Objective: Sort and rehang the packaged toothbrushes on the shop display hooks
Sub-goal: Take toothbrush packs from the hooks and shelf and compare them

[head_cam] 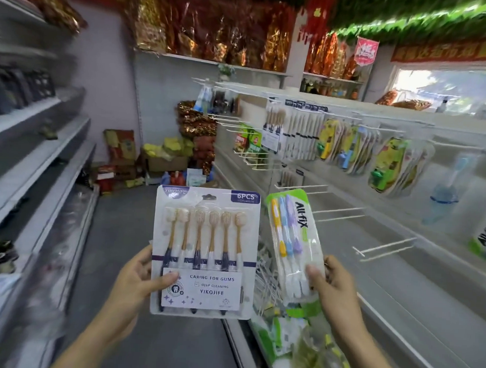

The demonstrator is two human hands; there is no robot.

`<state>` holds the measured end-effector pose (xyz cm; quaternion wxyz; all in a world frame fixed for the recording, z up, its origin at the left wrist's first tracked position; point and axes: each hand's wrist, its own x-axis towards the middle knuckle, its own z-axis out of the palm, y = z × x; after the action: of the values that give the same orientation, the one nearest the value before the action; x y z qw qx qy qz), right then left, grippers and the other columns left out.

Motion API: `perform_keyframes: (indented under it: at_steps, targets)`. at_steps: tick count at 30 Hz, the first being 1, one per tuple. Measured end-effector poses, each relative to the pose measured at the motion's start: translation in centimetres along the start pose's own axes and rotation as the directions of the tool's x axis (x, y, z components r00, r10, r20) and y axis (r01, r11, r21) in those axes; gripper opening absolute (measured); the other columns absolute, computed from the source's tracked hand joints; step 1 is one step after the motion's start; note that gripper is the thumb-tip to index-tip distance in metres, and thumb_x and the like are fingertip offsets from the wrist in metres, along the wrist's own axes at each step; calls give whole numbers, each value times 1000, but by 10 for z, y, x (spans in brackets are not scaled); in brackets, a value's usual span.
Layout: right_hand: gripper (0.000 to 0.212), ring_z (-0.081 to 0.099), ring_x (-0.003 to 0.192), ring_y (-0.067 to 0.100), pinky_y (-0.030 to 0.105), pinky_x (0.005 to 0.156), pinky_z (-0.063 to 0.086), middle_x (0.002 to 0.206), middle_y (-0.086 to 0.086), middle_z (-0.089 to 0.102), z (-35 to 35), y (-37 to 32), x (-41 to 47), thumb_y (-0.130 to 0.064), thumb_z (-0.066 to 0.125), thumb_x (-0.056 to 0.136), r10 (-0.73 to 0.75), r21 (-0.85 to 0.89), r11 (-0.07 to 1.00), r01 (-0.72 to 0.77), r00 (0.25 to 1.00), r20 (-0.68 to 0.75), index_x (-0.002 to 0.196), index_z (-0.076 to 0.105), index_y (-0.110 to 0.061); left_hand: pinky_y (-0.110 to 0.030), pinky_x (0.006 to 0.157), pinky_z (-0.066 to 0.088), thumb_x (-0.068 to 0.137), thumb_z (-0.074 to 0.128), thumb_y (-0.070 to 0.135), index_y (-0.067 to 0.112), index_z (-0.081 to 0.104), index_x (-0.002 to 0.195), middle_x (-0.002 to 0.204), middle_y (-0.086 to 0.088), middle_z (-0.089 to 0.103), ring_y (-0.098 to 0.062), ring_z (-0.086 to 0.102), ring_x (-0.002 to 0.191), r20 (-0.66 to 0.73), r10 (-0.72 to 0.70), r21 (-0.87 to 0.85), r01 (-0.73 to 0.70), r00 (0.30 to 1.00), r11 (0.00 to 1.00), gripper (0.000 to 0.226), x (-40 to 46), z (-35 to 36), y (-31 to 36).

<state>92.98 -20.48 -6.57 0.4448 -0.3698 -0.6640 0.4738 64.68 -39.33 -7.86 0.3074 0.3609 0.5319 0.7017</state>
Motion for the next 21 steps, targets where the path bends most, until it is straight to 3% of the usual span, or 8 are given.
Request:
perform_keyframes:
  at_steps: [2, 4, 8, 10, 12, 15, 18, 21]
  targets:
    - [13, 72, 85, 27, 30, 69, 58, 96, 12, 76, 21, 8, 28, -2, 55, 99, 45, 122, 991, -51, 998, 51, 106, 65, -6, -47, 88, 58, 52, 91, 24, 20, 67, 119, 116, -14, 73, -34, 70, 107, -6, -8, 10, 8, 1000, 1000, 72, 30, -7, -4]
    - [18, 74, 89, 29, 30, 70, 60, 101, 13, 77, 38, 11, 56, 0, 54, 98, 90, 205, 973, -109, 991, 97, 113, 63, -4, -48, 88, 58, 52, 91, 24, 20, 66, 121, 117, -14, 73, -34, 70, 107, -14, -17, 14, 17, 1000, 1000, 74, 63, -13, -7]
    - [23, 73, 82, 31, 44, 72, 60, 98, 15, 77, 64, 13, 111, 4, 54, 96, 138, 280, 947, -156, 987, 84, 115, 63, -6, -29, 71, 61, 37, 99, 33, 17, 64, 119, 108, -10, 76, -27, 74, 98, -36, -6, 38, 7, 999, 999, 91, 131, -15, -9]
    - [20, 73, 81, 34, 52, 73, 60, 97, 15, 77, 72, 12, 138, 1, 57, 96, 152, 290, 942, -168, 985, 80, 112, 64, -9, -27, 68, 60, 49, 98, 20, 15, 63, 118, 107, -11, 76, -22, 75, 93, -44, -3, 37, 5, 999, 999, 78, 162, -13, -10]
    - [17, 74, 80, 34, 52, 71, 62, 98, 15, 77, 78, 12, 162, -6, 61, 95, 148, 297, 941, -161, 987, 64, 111, 64, -7, -26, 67, 60, 63, 85, 2, 13, 62, 120, 109, -12, 75, -22, 75, 93, -40, -2, 22, 3, 999, 1000, 62, 190, -12, -11]
    - [16, 75, 85, 30, 42, 67, 62, 99, 12, 77, 87, 17, 192, -13, 65, 93, 134, 300, 945, -133, 991, 18, 108, 65, -6, -25, 68, 60, 64, 91, 12, 16, 62, 123, 110, -8, 76, -23, 74, 98, -31, -7, 7, 7, 999, 1000, 66, 228, -9, -16]
    - [16, 74, 88, 35, 51, 77, 60, 101, 13, 77, 92, 27, 216, -16, 65, 93, 121, 272, 956, -111, 993, -17, 106, 63, -8, -24, 68, 60, 80, 76, 6, 15, 63, 121, 110, -7, 76, -23, 73, 99, -41, -22, -17, 21, 999, 1000, 44, 263, -3, -21]
    - [14, 74, 88, 33, 45, 71, 60, 101, 10, 77, 94, 32, 236, -16, 63, 95, 117, 247, 964, -102, 992, -47, 106, 61, -7, -35, 74, 63, 84, 69, 4, 16, 62, 123, 111, -8, 75, -28, 73, 99, 0, -45, -37, 45, 999, 998, 42, 301, 2, -28]
